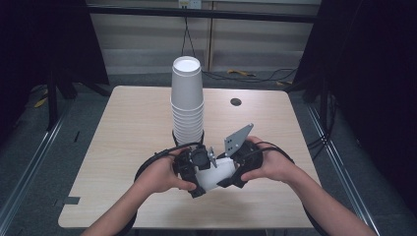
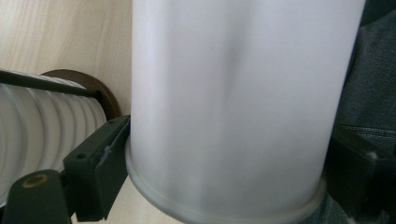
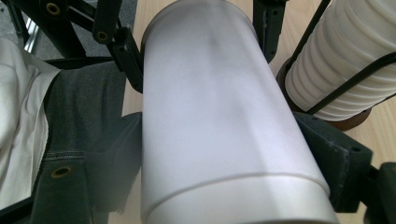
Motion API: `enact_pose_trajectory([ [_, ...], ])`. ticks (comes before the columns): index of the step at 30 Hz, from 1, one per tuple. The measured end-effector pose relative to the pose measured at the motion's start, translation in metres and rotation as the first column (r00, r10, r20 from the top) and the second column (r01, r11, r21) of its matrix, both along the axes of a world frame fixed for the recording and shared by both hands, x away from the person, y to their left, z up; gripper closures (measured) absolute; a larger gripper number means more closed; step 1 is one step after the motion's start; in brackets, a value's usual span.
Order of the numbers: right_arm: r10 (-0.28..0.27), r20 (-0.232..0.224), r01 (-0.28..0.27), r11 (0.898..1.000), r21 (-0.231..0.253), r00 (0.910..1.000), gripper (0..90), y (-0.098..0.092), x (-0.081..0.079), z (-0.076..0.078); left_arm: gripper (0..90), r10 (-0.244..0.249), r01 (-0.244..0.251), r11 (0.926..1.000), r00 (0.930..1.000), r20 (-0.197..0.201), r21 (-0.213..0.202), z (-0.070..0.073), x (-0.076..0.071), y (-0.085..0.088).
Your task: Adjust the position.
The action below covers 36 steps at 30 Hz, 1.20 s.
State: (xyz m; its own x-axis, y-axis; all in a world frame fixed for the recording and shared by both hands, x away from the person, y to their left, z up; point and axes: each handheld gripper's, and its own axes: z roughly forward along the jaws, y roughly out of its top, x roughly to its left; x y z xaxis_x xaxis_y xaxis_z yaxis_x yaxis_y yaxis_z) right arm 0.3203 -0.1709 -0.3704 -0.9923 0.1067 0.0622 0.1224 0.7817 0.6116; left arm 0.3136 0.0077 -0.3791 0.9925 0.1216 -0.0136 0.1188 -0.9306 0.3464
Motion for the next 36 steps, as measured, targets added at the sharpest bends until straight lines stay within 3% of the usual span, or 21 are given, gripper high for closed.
enact_pose_trajectory([
  [5, -0.005, 0.014, 0.006, 0.999, -0.039, 0.9999, 23.9, 0.002, -0.005, 0.002, 12.6, -0.032, 0.032, 0.9995, 0.9993, 0.019, -0.001, -0.003, -0.001, 0.000],
  [8, -0.002, 0.025, 0.004, 0.998, -0.070, 0.9997, 23.9, 0.004, -0.006, 0.005, 10.8, -0.043, 0.045, 0.9982, 0.9973, 0.059, -0.039, -0.004, -0.002, 0.002],
  [13, -0.020, 0.014, 0.020, 0.999, -0.041, 0.9997, 24.0, -0.001, -0.003, 0.007, 10.3, -0.015, 0.023, 0.9934, 0.9973, 0.072, -0.113, 0.003, 0.000, 0.011],
  [16, -0.023, 0.011, 0.024, 0.999, -0.044, 0.9997, 24.2, -0.001, -0.002, 0.005, 10.5, -0.019, 0.029, 0.9923, 0.9965, 0.081, -0.121, 0.006, 0.001, 0.014],
  [18, -0.023, 0.010, 0.023, 0.998, -0.050, 0.9997, 24.2, -0.001, -0.002, 0.002, 10.9, -0.005, 0.015, 0.9900, 0.9971, 0.075, -0.140, 0.008, 0.002, 0.016],
  [21, -0.036, 0.006, 0.037, 0.998, -0.053, 0.9993, 24.2, -0.001, -0.001, 0.000, 11.9, 0.000, 0.010, 0.9904, 0.9971, 0.076, -0.138, 0.009, 0.004, 0.021],
  [23, -0.040, 0.009, 0.041, 0.998, -0.054, 0.9991, 24.2, -0.003, 0.001, -0.001, 18.6, -0.003, 0.011, 0.9883, 0.9987, 0.052, -0.152, 0.009, 0.004, 0.025],
  [24, -0.042, 0.007, 0.042, 0.998, -0.054, 0.9991, 24.2, -0.005, 0.001, -0.002, 20.0, 0.005, 0.004, 0.9881, 0.9982, 0.059, -0.154, 0.009, 0.003, 0.026],
  [25, -0.042, 0.002, 0.042, 0.998, -0.053, 0.9991, 24.1, -0.008, 0.002, -0.003, 15.1, 0.006, 0.004, 0.9887, 0.9977, 0.068, -0.150, 0.009, 0.004, 0.026],
  [31, -0.067, 0.001, 0.067, 0.997, -0.023, 0.9978, 23.7, -0.016, 0.002, -0.004, 16.7, 0.032, -0.022, 0.9852, 0.9979, 0.056, -0.170, 0.007, 0.005, 0.032],
  [36, -0.089, -0.001, 0.089, 0.996, 0.013, 0.9961, 23.3, -0.024, 0.002, -0.003, 16.7, 0.052, -0.046, 0.9761, 0.9984, 0.024, -0.212, 0.006, 0.006, 0.037],
])
